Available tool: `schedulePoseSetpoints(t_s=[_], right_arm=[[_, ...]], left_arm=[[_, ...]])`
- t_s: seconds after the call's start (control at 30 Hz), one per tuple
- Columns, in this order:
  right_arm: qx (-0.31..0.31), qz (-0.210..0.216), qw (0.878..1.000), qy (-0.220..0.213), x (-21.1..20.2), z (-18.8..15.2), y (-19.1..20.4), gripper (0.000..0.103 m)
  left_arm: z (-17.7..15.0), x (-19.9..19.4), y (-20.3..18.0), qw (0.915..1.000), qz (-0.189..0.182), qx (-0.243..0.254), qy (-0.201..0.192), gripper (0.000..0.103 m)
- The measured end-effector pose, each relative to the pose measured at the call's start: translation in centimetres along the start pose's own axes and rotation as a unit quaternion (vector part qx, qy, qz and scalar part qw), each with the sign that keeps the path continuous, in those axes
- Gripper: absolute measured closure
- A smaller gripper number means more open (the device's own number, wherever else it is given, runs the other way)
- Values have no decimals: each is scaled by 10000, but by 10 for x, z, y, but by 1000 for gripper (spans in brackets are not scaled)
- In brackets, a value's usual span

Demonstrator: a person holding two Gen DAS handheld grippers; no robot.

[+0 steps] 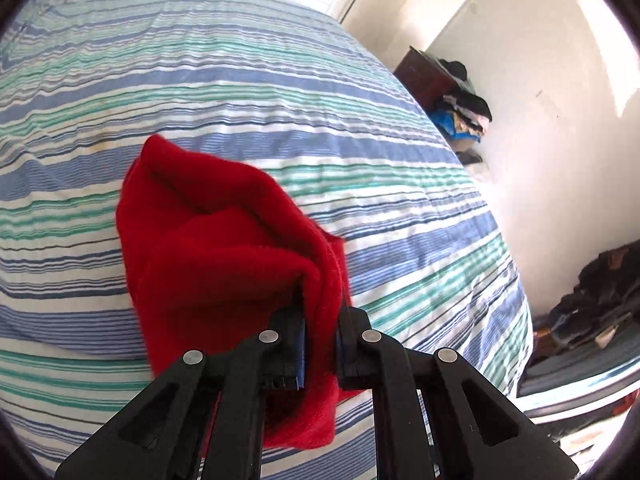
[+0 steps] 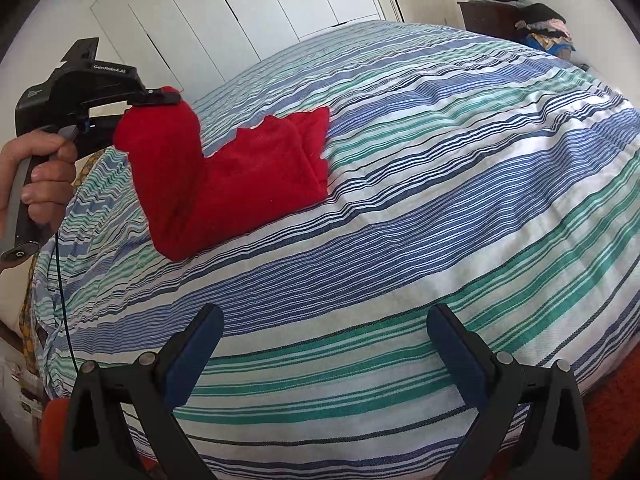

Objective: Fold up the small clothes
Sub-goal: 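Grasp the sweater edge with the left gripper and fold it over, then grasp the sweater end with the right gripper, fold it over, release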

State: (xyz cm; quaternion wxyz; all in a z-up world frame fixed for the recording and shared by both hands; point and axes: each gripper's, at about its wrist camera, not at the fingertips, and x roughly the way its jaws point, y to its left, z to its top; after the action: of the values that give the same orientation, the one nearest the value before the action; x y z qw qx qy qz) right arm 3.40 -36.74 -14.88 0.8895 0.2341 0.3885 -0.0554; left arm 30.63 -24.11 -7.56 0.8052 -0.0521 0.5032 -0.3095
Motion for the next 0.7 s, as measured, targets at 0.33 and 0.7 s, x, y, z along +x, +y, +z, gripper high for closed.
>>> schedulePoseSetpoints(t_s=[0.33, 0.7], right_arm=[[532, 52, 9984, -206, -10, 4, -22, 2], [-127, 684, 9974, -185, 16, 78, 17, 3]], left_arm=[[-61, -26, 10, 9973, -661, -273, -135, 15], [-164, -100, 148, 9902, 837, -1002, -496, 14]])
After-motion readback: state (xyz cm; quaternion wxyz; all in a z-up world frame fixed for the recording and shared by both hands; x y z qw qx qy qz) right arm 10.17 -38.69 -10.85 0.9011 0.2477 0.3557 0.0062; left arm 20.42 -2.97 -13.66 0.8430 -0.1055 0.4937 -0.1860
